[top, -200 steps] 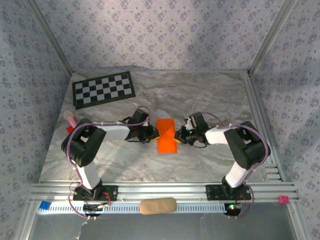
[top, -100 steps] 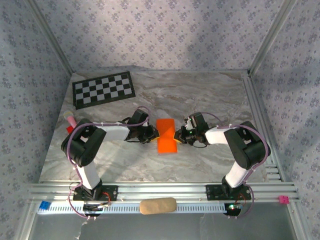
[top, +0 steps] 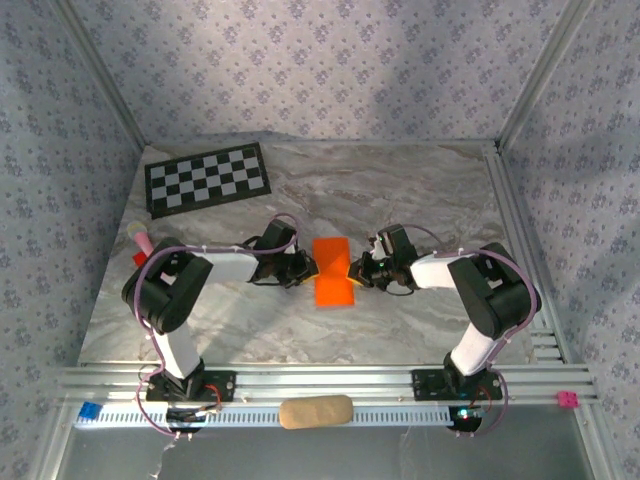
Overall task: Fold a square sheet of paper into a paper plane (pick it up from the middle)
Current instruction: Third fold the triangle at the center of the table.
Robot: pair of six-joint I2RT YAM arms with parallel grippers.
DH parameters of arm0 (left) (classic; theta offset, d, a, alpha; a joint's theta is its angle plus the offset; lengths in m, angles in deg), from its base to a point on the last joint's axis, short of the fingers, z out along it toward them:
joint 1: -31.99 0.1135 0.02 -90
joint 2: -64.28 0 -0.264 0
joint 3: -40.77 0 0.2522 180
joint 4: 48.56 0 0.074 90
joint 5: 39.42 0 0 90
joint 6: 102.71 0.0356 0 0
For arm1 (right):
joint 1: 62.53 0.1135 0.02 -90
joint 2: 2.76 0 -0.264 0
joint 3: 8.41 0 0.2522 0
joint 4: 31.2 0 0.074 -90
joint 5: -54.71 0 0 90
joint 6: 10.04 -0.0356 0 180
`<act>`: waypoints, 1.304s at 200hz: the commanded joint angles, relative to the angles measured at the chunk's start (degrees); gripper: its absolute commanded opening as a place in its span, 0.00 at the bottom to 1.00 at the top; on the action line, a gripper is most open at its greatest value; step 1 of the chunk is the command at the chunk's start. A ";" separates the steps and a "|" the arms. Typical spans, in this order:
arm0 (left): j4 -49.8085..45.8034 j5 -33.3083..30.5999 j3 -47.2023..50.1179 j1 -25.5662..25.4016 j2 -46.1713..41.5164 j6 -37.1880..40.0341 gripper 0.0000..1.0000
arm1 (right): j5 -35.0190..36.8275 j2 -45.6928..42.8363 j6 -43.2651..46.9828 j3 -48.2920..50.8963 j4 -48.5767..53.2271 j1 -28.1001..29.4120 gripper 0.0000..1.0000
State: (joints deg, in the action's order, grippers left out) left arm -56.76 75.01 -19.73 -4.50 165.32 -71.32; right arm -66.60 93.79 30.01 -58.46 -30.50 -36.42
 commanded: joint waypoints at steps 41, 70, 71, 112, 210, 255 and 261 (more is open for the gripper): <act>1.58 0.01 0.89 0.10 -1.63 -0.36 0.18 | 4.61 1.22 1.05 1.27 6.33 -0.61 0.06; 1.82 -0.38 1.21 0.10 -2.29 -0.56 0.17 | 4.48 1.01 1.02 1.23 6.43 -0.58 0.06; 1.82 -0.41 1.17 0.10 -2.27 -0.60 0.17 | 4.49 1.05 1.01 1.23 6.45 -0.55 0.06; 1.20 -0.95 1.27 0.18 -3.17 -0.48 0.16 | 4.42 0.77 1.09 1.07 6.46 -0.53 0.07; 2.11 -0.26 1.64 0.13 -2.86 -0.56 0.16 | 4.48 0.48 1.18 1.14 6.51 -0.53 0.08; 2.41 -0.17 1.70 0.23 -2.79 -0.67 0.20 | 4.42 0.18 1.19 1.14 6.53 -0.55 0.08; 2.51 -0.12 1.67 0.23 -2.69 -0.70 0.20 | 4.43 0.16 1.18 1.14 6.55 -0.53 0.08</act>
State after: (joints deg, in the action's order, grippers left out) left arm -55.58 74.40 -18.40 -4.48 163.74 -71.80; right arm -66.33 93.60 30.03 -58.46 -30.15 -36.42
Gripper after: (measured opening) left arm 0.203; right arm 0.081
